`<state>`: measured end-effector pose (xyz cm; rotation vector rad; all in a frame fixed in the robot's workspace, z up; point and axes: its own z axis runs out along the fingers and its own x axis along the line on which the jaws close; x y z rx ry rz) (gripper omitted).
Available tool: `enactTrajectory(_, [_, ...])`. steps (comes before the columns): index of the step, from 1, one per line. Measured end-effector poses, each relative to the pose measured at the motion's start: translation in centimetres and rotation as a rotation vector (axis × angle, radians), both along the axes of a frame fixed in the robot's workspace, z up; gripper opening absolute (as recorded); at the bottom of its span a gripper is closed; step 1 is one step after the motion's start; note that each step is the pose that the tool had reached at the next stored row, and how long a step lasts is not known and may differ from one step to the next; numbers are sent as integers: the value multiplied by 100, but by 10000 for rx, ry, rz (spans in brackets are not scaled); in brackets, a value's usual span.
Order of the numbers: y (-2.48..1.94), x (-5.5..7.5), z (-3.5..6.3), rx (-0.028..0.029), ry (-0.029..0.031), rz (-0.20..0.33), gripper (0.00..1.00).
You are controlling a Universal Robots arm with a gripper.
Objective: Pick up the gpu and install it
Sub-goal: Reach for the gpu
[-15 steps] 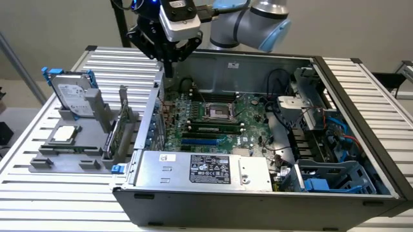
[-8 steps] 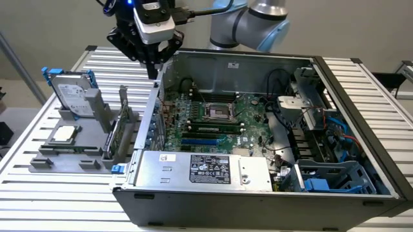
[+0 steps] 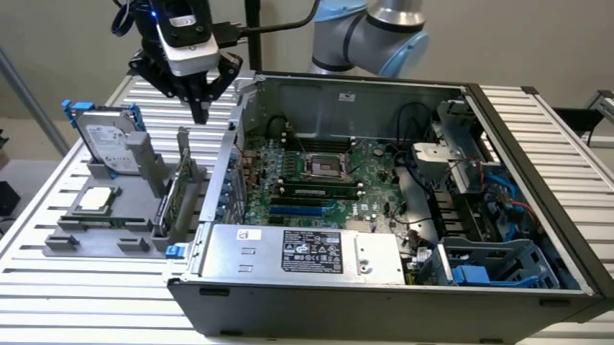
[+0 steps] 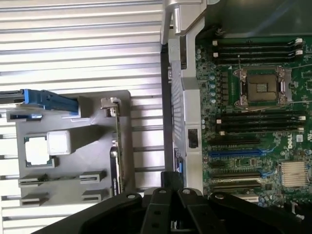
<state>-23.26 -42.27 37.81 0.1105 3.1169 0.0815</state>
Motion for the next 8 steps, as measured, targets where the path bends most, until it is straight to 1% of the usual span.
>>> enactTrajectory(8, [-4, -366, -106, -22, 0, 1, 11])
